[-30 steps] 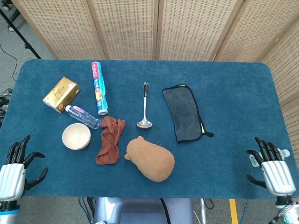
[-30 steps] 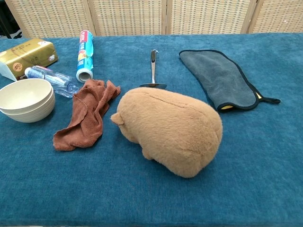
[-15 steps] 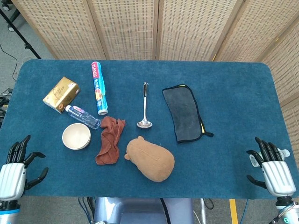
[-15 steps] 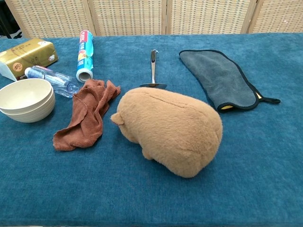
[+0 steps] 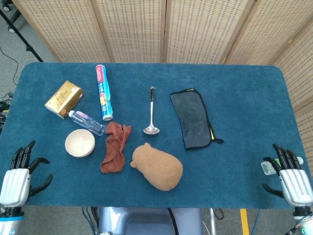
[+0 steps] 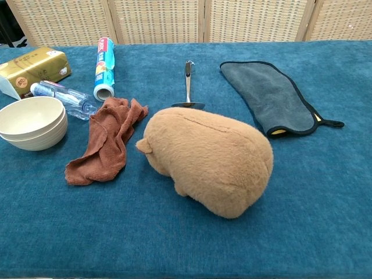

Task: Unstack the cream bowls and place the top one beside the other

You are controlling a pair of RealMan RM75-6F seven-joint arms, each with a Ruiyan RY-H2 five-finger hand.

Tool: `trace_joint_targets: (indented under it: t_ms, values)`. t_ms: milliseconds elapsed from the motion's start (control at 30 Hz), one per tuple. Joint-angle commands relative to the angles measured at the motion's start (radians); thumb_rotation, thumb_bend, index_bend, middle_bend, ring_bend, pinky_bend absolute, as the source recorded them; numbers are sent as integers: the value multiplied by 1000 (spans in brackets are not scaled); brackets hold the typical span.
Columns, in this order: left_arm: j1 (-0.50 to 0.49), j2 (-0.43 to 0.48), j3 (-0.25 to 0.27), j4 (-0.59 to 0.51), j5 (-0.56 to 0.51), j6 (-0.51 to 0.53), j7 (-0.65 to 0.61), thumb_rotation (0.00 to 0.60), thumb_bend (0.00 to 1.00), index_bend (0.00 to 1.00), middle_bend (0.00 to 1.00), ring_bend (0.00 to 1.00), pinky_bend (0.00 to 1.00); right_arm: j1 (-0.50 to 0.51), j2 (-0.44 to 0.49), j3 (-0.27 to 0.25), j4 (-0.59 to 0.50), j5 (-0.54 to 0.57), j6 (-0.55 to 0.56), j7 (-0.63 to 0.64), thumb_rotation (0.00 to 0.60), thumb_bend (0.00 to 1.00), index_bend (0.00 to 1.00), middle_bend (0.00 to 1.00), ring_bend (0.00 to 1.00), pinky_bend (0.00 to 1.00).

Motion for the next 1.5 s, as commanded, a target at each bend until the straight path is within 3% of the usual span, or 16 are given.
trace_joint_targets:
  t_ms: [33, 300, 600, 767, 1500]
  values:
    - [-35, 26, -33, -18, -57, -55, -10, 600, 266, 449, 7, 67, 0, 3, 0, 0, 2, 2, -6, 0, 600, 128, 264, 0, 0, 52]
    - [-150, 110, -117, -73, -247, -242, 26, 600, 270, 449, 7, 67, 0, 4, -2, 2, 0, 3, -8, -5, 600, 131, 264, 0, 0, 52]
    - [-236, 35, -158, -37, -395, -319, 126, 600, 277, 449, 7, 67, 0, 2, 1, 1, 0, -3, -1, 2, 600, 128, 264, 0, 0, 52]
    - [-269, 14, -166, -25, -453, -361, 131, 600, 278, 449, 7, 67, 0, 0, 3, 1, 1, -5, 5, 9, 600, 124, 264, 0, 0, 52]
    - [-330, -76, -128, 24, -533, -365, 237, 600, 282, 449, 7, 68, 0, -5, 8, 1, -1, -8, 13, 19, 600, 130, 264, 0, 0, 52]
